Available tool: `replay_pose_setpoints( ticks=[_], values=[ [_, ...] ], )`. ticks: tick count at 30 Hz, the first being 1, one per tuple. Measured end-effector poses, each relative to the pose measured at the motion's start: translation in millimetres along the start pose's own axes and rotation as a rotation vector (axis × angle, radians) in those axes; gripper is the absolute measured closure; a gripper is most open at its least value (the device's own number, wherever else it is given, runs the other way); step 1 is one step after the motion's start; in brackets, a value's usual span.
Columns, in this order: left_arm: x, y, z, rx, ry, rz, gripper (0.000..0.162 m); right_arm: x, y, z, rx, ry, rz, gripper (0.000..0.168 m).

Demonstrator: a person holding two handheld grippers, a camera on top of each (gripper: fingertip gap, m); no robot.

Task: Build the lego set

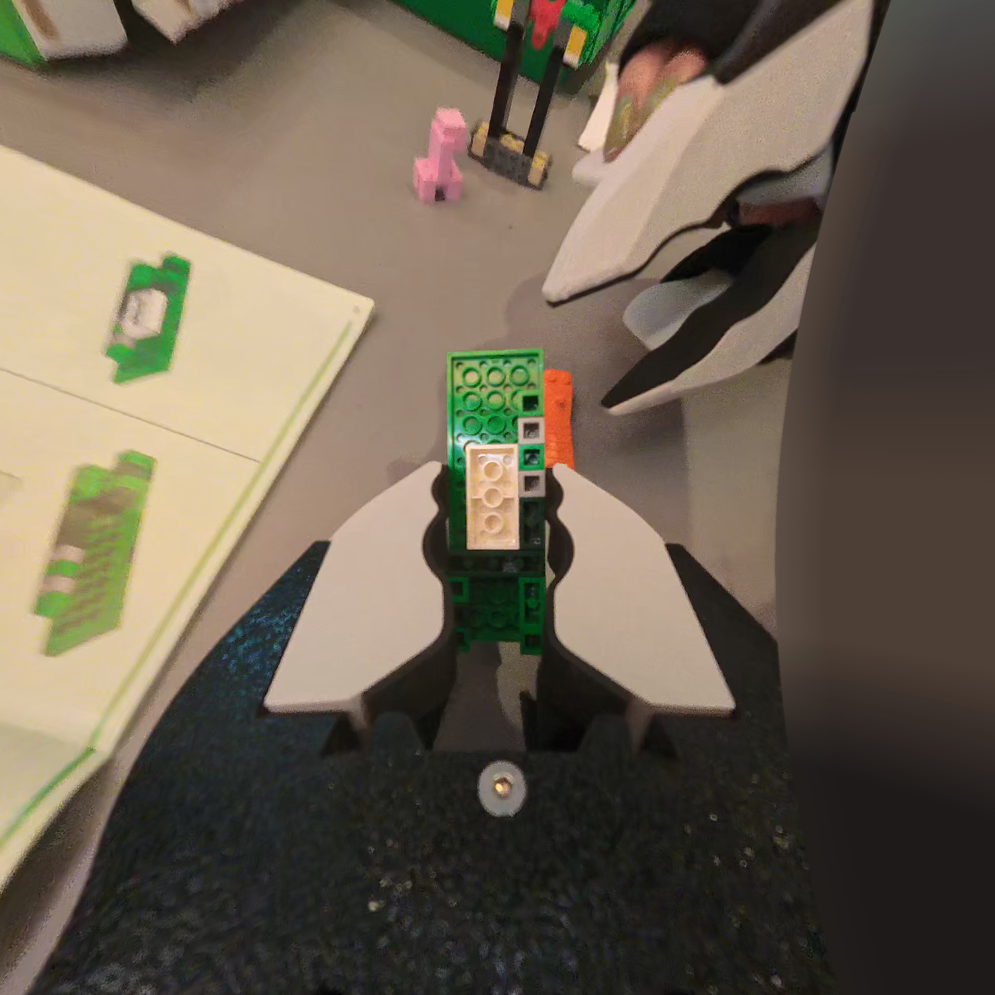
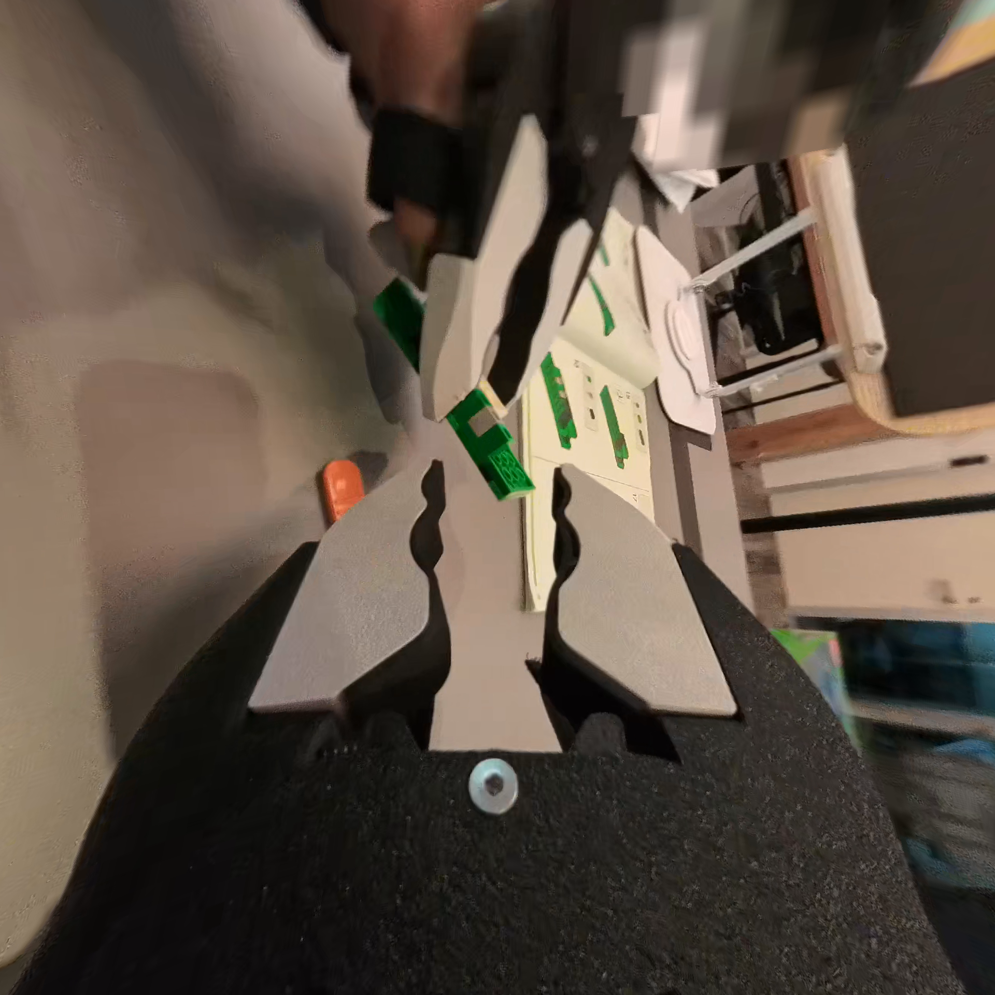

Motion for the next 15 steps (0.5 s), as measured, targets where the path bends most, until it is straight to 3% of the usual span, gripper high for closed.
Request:
replay_pose_setpoints(
  ticks=[4,9,15],
  values=[
    [4,-4,-2,0.087,0.240,-0.017,0.129,4,-11,-11,0.057,0.260,-0.173,0.135],
    [3,-1,-15,0.160,0.555,0.043,0.129,4,-11,-2,0.141,0.267,-0.192,0.150],
    [2,3,-22,0.171,0.653,0.072,0.129,5,-4,9,0.195,0.234,-0.130,0.157]
  ],
)
Point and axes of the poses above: each gripper's, where its closed fingertips meet, y out along the fingers, x out of its top, z = x × y across the jaws, the point moved 6 cm from there along -y, back along the fingers, and after that the axes turned 5 degrees about -x, right-handed, at the moved point
